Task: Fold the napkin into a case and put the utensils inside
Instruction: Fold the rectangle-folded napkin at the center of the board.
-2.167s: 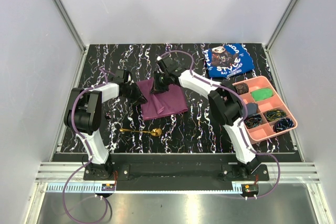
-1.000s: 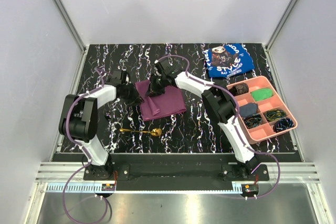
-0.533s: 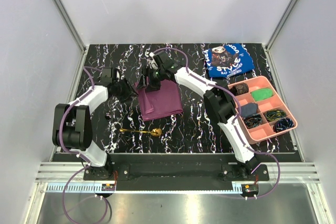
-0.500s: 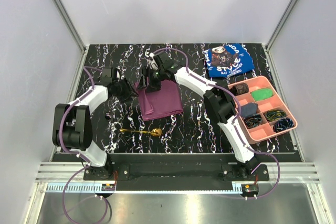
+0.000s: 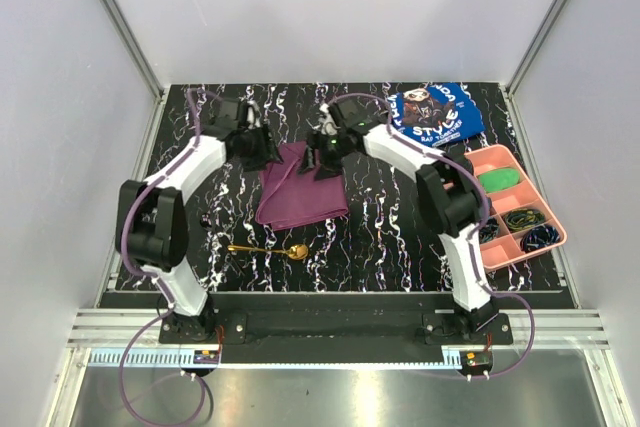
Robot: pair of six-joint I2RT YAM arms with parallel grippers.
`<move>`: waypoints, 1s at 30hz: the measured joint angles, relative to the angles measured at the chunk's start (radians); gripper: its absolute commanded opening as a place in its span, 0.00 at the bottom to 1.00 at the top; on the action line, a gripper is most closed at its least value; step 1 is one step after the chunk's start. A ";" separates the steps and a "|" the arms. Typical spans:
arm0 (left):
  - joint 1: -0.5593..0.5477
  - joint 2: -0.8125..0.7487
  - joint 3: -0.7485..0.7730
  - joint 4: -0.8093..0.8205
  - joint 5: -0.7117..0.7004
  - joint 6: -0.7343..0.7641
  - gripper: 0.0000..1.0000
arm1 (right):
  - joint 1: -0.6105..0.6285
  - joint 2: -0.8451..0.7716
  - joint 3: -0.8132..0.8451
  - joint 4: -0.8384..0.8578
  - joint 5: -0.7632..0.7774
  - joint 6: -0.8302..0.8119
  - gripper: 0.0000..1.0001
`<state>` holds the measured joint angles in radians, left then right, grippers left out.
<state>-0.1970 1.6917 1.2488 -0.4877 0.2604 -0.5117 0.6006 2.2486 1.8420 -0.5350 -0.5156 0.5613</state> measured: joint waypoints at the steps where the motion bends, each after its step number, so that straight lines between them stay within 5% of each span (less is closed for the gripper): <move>1: -0.025 0.028 0.040 -0.021 -0.019 0.016 0.56 | -0.021 -0.030 -0.039 0.008 0.000 -0.004 0.61; 9: -0.168 0.242 0.285 -0.149 -0.225 0.146 0.60 | -0.126 -0.195 -0.257 0.048 0.005 -0.051 0.37; 25: -0.261 0.453 0.515 -0.232 -0.453 0.195 0.58 | -0.108 -0.228 -0.383 0.070 0.003 -0.087 0.32; 30: -0.266 0.492 0.537 -0.245 -0.494 0.205 0.42 | -0.108 -0.241 -0.384 0.084 0.001 -0.085 0.28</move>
<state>-0.4633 2.1838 1.7855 -0.7330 -0.2340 -0.3065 0.4927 2.0075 1.4582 -0.4515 -0.5148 0.4759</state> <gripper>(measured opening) 0.528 0.301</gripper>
